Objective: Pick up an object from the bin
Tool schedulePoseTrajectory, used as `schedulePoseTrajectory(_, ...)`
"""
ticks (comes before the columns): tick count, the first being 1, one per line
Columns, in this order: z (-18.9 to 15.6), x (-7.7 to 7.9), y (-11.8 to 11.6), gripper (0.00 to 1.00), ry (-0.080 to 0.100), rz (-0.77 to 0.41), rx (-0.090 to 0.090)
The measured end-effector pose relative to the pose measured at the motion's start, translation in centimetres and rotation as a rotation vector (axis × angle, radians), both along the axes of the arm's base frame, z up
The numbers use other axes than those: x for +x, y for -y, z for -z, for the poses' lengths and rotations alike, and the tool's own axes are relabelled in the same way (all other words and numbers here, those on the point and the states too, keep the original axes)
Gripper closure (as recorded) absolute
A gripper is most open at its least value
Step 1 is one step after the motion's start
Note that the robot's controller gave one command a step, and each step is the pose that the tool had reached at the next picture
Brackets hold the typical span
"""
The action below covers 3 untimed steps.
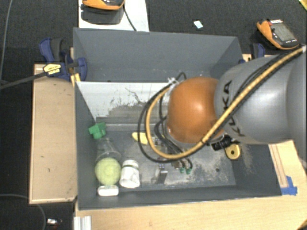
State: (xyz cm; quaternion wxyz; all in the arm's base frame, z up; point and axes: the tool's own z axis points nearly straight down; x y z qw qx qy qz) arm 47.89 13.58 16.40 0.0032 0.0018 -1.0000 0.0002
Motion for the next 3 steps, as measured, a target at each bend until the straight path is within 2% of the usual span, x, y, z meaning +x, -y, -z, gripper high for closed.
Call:
schedulePoseTrajectory(1,-0.4,0.2,0.1,0.00,0.008,0.007,0.001)
schedulePoseTrajectory(2,1.7,1.2,-6.1,0.00,0.012,-0.347,0.003)
schedulePoseTrajectory(3,4.1,0.1,-6.6,0.00,0.008,-0.561,0.001)
